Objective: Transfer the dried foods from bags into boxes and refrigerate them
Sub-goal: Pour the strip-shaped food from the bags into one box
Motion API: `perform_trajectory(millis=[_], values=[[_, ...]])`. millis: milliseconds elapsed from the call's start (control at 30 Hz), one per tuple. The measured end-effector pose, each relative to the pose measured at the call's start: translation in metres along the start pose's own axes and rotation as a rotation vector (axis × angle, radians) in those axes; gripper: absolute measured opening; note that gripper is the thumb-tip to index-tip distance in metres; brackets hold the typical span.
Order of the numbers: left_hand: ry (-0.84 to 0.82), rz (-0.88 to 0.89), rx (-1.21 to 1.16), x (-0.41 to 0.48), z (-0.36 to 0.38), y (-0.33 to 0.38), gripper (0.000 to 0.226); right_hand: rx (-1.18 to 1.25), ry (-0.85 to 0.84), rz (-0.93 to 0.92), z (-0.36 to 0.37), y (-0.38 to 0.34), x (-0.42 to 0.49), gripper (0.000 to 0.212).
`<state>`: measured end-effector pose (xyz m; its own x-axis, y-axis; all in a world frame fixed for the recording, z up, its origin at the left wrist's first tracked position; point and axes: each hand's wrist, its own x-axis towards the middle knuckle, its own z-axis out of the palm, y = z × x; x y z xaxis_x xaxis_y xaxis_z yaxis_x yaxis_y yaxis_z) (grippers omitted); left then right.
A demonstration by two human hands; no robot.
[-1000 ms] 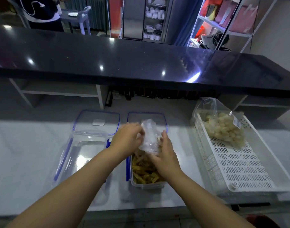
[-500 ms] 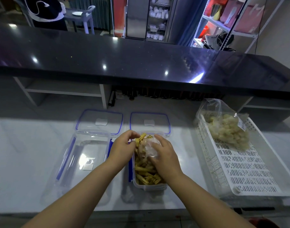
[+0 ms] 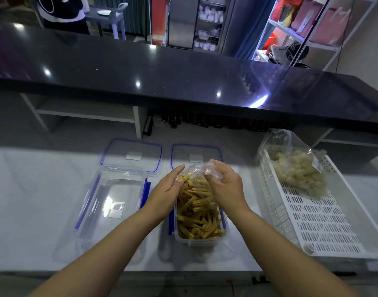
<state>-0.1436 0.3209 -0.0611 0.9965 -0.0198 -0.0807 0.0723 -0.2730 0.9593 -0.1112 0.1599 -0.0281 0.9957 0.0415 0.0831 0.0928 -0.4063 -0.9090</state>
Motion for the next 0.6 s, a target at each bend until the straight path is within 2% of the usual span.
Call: perform_trajectory(millis=[100, 200, 300, 367, 433, 600], values=[[0.000, -0.005, 0.048, 0.001, 0.001, -0.004, 0.045, 0.043, 0.053, 0.061, 0.001, 0.007, 0.008, 0.023], [0.009, 0.024, 0.166, 0.000, 0.001, -0.007, 0.047, 0.110, 0.108, 0.129, 0.002, 0.009, 0.019, 0.033], [0.012, 0.127, 0.363, -0.002, 0.005, -0.007, 0.048, 0.186, 0.140, 0.174, 0.005, 0.009, 0.019, 0.018], [0.013, 0.164, 0.413, -0.004, 0.007, -0.009, 0.049, 0.147, 0.122, 0.180, 0.008, 0.013, 0.008, 0.016], [0.021, 0.166, 0.422, -0.005, 0.009, -0.013, 0.051, 0.066, 0.085, 0.163, 0.012, 0.019, -0.007, 0.024], [0.034, 0.117, 0.398, -0.008, 0.010, -0.019, 0.054, -0.183, -0.014, 0.016, 0.017, 0.033, -0.034, 0.034]])
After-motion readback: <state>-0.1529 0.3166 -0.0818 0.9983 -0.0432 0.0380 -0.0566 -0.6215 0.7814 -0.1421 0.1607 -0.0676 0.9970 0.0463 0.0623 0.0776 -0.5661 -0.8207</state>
